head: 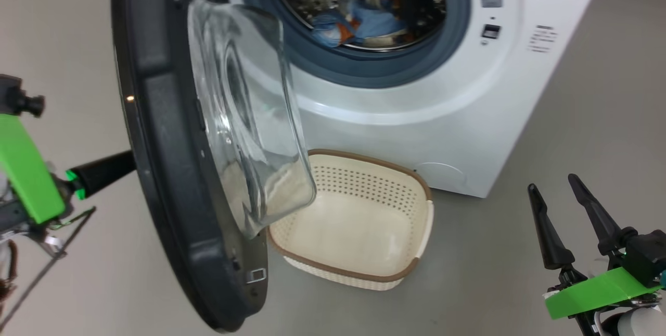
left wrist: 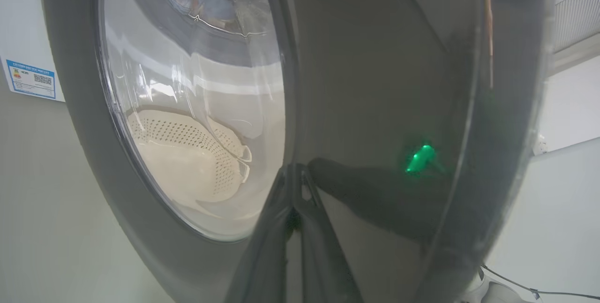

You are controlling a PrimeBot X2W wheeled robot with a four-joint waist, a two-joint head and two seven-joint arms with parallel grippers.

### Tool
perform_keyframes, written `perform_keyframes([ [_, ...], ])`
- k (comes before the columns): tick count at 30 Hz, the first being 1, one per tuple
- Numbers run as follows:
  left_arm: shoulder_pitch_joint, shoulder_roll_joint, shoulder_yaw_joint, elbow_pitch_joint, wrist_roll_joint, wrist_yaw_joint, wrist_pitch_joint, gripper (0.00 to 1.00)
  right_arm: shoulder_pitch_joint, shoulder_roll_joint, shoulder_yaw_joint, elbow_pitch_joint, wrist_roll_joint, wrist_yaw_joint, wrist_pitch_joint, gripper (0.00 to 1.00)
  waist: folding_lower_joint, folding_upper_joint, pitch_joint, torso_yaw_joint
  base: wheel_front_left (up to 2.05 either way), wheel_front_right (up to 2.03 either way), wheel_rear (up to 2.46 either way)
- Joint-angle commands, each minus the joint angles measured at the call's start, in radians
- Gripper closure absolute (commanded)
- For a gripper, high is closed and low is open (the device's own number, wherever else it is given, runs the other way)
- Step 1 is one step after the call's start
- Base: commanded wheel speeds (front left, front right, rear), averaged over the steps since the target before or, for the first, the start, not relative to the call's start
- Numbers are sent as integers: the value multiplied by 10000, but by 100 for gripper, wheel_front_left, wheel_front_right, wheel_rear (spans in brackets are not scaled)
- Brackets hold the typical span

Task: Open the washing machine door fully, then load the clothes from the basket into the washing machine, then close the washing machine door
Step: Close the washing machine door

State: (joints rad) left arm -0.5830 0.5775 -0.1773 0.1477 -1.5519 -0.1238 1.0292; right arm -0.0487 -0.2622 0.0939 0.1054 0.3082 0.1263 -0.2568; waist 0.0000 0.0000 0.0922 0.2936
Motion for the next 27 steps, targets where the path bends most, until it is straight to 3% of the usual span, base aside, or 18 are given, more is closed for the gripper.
perform_keyframes([
  [1, -398, 248, 306, -341, 205, -69, -169, 100, 73, -114, 66, -294, -54, 44, -49, 0, 0, 0, -46, -558, 0, 0, 0],
  [7, -593, -39, 184, -202, 493, -69, -620, 100, 46, 41, -166, -365, -95, 44, -49, 0, 0, 0, 35, -1586, 0, 0, 0],
  [27, -878, -231, 189, 170, 848, -69, -1411, 100, 68, 302, -521, -448, -111, 44, -49, 0, 0, 0, 258, -3794, 0, 0, 0],
])
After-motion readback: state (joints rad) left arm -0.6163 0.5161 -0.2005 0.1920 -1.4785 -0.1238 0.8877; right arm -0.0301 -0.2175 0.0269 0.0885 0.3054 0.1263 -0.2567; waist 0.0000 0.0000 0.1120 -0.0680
